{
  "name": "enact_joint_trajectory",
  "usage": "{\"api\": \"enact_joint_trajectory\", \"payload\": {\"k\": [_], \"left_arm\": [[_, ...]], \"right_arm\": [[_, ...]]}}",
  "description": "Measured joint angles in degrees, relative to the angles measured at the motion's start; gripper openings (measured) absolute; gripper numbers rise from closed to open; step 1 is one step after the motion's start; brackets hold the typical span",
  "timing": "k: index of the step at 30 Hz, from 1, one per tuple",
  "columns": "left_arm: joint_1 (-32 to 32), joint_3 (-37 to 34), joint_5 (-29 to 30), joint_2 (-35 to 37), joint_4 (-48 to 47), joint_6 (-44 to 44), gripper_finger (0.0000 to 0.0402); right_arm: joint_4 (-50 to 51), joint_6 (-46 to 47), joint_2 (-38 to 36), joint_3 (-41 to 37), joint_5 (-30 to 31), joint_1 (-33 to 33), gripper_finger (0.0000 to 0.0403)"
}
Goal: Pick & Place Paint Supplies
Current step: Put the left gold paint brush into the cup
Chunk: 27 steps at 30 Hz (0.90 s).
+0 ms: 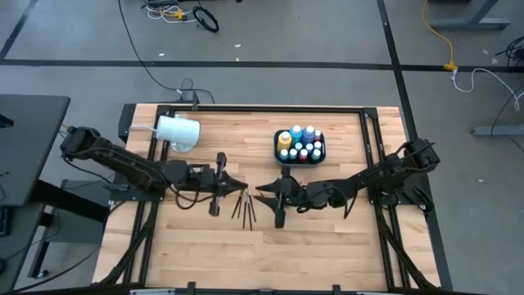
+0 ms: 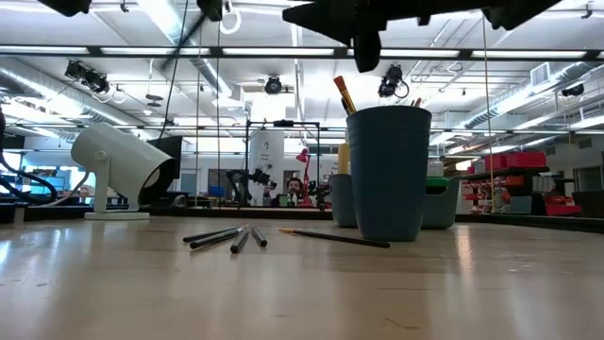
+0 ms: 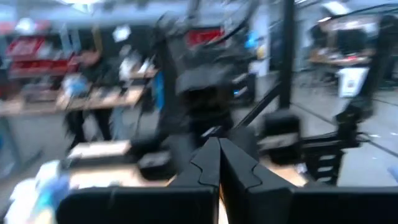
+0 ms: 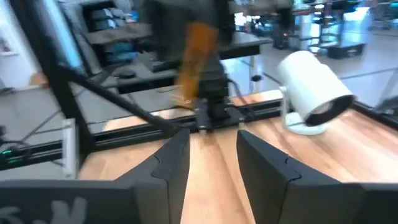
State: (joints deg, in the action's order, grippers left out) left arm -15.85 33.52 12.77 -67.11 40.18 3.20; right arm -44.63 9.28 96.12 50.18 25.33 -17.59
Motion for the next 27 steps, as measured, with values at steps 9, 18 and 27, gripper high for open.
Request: {"api": "enact_joint_trajectory", "payload": {"k": [9,18,27], "left_arm": [[-0.57,0.0,0.15,-0.02,1.32,2.35,0.0002],[-0.57,0.01,2.17,-0.07,2.3,5.15,0.0002],[-0.57,0.02,4.11,-0.07,2.7,6.3,0.0002]], "right_arm": [[-3.95,1.28,-0.07,1.68,-1.55,2.03,0.0137],[-8.98,2.72,1.89,1.64,-6.25,4.17,0.0137],[-13.7,4.52,4.56,1.74,-8.42,5.23,0.0137]]}}
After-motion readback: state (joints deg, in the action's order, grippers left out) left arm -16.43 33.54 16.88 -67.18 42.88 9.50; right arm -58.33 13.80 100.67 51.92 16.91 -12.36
